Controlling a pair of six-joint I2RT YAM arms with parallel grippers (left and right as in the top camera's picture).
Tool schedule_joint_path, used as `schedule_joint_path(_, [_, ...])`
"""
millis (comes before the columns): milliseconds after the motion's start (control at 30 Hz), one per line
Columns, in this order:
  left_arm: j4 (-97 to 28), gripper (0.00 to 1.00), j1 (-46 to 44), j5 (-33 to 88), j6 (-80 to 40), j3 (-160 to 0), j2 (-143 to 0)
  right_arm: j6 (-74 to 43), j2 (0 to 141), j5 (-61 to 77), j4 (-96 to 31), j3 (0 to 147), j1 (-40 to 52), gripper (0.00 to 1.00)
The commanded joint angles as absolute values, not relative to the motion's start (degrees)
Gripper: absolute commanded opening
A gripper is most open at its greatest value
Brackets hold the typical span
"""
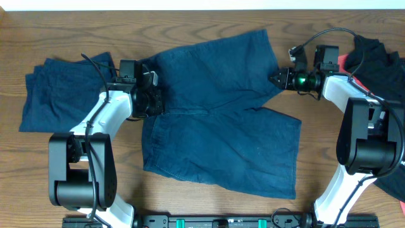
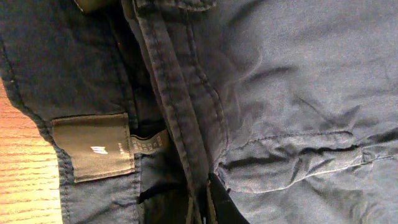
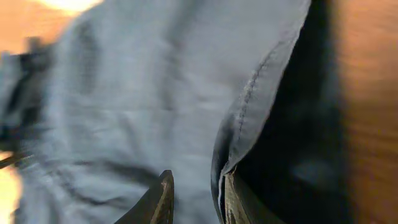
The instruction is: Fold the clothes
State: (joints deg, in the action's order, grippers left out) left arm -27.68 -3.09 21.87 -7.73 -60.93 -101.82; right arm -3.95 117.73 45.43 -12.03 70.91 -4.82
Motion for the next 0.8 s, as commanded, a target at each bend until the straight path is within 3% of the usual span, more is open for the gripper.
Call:
schedule_joint_path(0, [-28.0, 0.05, -2.8, 20.9, -8.3, -60.6, -101.8, 0.3, 118.2, 59.3, -10.9, 71.2, -6.0, 0.27])
schedule_joint_path(133, [-28.0, 0.06, -2.8, 20.9, -8.3, -60.6, -101.8, 0.2, 118.2, 59.0, -10.9, 71.3, -8.2, 0.31])
schedule_joint_path(300, [-28.0, 0.06, -2.8, 20.9, -8.3, -60.6, -101.8, -4.6, 117.9, 47.7, -9.9, 71.3, -11.6, 0.36])
schedule_joint_path(533, [-28.0, 0.06, -2.8, 20.9, -8.3, -60.6, -101.8, -12.0, 117.8, 36.3, -6.2, 71.3, -17.0, 0.33])
schedule_joint_path(633, [-28.0, 0.06, -2.8, 20.9, -8.3, -60.6, -101.8, -8.7, 117.8, 32.3, -8.0, 71.2, -17.1, 0.27])
schedule_joint_path(767, [-28.0, 0.06, -2.8, 20.9, -8.3, -60.6, -101.8, -0.3, 117.8, 32.1, -12.7, 71.2, -15.5, 0.28])
